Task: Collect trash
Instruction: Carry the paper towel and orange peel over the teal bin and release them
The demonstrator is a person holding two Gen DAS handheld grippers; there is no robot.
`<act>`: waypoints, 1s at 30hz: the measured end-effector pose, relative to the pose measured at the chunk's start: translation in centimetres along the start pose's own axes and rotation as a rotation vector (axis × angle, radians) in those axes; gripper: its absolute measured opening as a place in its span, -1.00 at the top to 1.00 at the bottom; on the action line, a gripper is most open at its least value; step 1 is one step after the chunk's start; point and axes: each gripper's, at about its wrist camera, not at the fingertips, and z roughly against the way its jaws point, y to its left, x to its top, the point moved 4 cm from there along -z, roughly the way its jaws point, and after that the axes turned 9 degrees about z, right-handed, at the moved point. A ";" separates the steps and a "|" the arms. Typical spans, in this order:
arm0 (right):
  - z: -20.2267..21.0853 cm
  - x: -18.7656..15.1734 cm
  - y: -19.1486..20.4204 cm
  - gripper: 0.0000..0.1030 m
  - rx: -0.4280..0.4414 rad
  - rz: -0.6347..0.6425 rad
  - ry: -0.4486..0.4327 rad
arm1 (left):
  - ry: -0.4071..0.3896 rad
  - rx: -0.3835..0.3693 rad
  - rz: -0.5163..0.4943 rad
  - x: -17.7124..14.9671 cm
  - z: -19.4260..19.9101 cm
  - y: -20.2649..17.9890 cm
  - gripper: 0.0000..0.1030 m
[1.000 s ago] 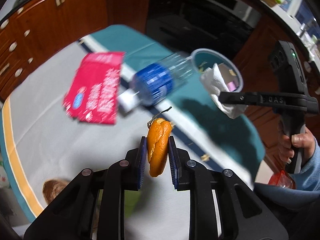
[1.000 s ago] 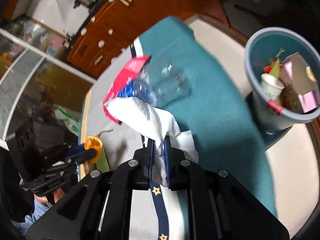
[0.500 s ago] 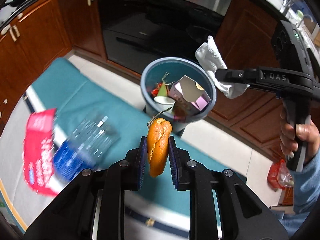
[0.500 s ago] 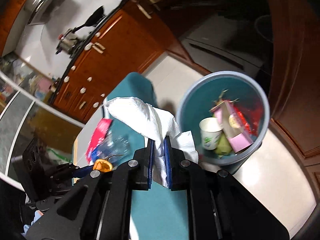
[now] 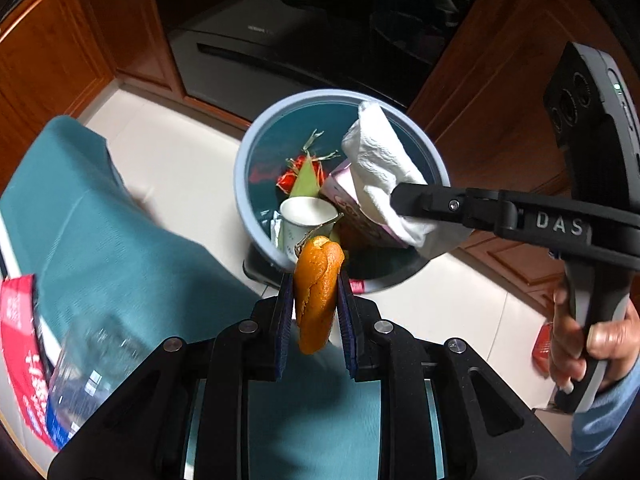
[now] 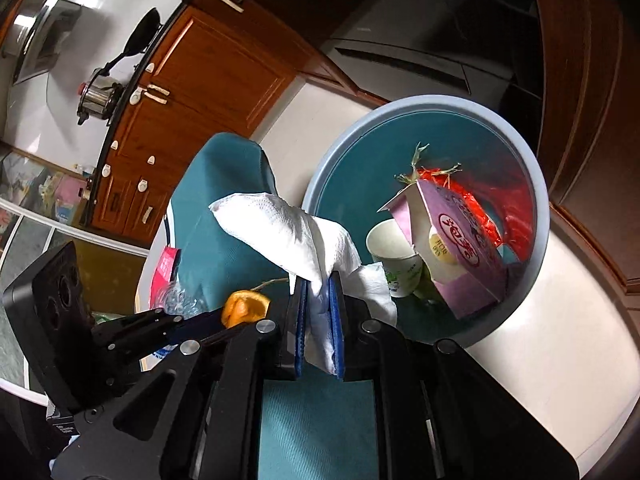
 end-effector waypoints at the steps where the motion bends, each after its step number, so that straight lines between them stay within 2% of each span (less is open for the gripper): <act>1: -0.1 0.1 -0.2 0.73 -0.002 -0.003 -0.002 | 0.004 -0.001 -0.002 0.3 -0.4 0.0 0.57; 3: -0.2 0.4 -0.5 0.72 -0.008 -0.006 -0.005 | 0.009 0.002 -0.006 0.8 -1.2 0.0 0.57; 5: -0.3 0.8 -0.7 0.58 -0.011 -0.008 -0.007 | 0.013 0.004 0.001 1.7 -2.2 0.0 0.52; 6: -0.3 1.1 -0.8 0.21 -0.011 -0.013 -0.011 | 0.012 0.002 0.006 1.9 -2.3 -0.1 0.50; 7: -0.3 1.4 -0.7 -0.23 -0.011 -0.018 -0.014 | 0.015 -0.003 0.016 2.3 -2.6 0.0 0.36; 8: -0.1 1.7 -0.6 -0.35 -0.017 -0.022 -0.026 | 0.018 -0.001 0.024 2.6 -2.8 0.1 0.21; 9: 0.2 2.0 -0.6 -0.47 -0.029 -0.020 -0.042 | 0.017 0.006 0.032 2.9 -2.9 0.2 -0.17; 10: 0.4 2.4 -0.5 -0.54 -0.034 -0.017 -0.051 | 0.003 0.011 0.034 3.0 -2.7 0.2 -0.27; 14: 0.9 2.9 -0.2 -0.65 -0.065 -0.001 -0.066 | -0.005 0.011 0.026 3.2 -2.4 0.1 -0.33; 23: 0.8 2.0 0.1 -0.66 -0.103 -0.005 -0.033 | 0.004 -0.002 0.038 2.5 -1.4 0.4 -0.33; 30: 1.8 1.4 0.9 -0.66 -0.118 0.002 -0.031 | -0.019 -0.017 0.032 1.6 0.2 -0.3 -0.33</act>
